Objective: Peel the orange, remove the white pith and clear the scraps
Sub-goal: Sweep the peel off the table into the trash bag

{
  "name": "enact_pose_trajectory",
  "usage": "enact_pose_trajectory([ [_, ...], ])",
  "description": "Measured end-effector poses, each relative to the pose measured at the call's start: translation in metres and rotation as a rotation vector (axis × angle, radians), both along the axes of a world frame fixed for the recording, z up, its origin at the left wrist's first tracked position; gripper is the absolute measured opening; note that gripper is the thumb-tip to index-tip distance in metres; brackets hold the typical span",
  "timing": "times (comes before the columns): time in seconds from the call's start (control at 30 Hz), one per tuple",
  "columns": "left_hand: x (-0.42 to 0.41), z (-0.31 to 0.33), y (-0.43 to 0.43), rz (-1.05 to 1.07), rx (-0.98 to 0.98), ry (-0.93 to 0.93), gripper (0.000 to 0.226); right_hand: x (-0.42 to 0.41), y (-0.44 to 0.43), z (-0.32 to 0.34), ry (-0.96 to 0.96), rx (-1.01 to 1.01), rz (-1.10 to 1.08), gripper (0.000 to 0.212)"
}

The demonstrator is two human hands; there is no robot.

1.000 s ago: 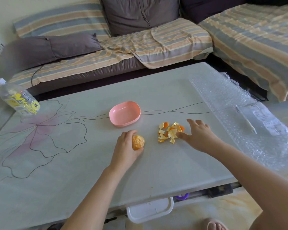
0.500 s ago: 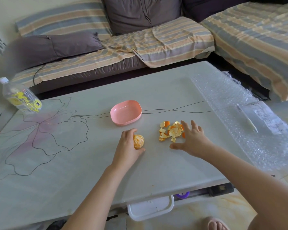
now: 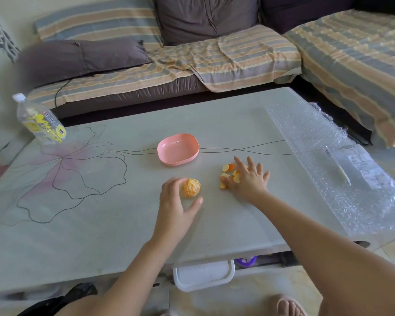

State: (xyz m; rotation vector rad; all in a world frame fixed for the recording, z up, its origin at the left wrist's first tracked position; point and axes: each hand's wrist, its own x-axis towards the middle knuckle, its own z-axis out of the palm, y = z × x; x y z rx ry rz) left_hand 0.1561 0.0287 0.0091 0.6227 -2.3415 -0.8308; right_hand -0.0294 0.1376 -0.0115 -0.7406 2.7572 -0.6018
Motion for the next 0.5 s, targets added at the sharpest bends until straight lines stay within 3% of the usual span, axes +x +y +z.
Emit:
enact_pose_trajectory([
  [0.17,0.029,0.008,0.024,0.129,0.834,0.033,0.005,0.006,-0.019,0.0,0.041,-0.022,0.131,0.067],
  [0.23,0.038,0.008,0.039,0.169,1.211,0.074,0.014,0.013,-0.017,-0.001,0.103,-0.032,0.208,0.059],
  [0.33,0.053,0.003,0.067,0.119,1.651,-0.045,0.03,0.023,-0.009,-0.004,0.138,-0.129,0.258,0.042],
  [0.5,0.067,-0.024,0.104,0.015,1.993,-0.135,0.033,0.047,0.012,-0.007,0.119,-0.225,0.345,0.028],
])
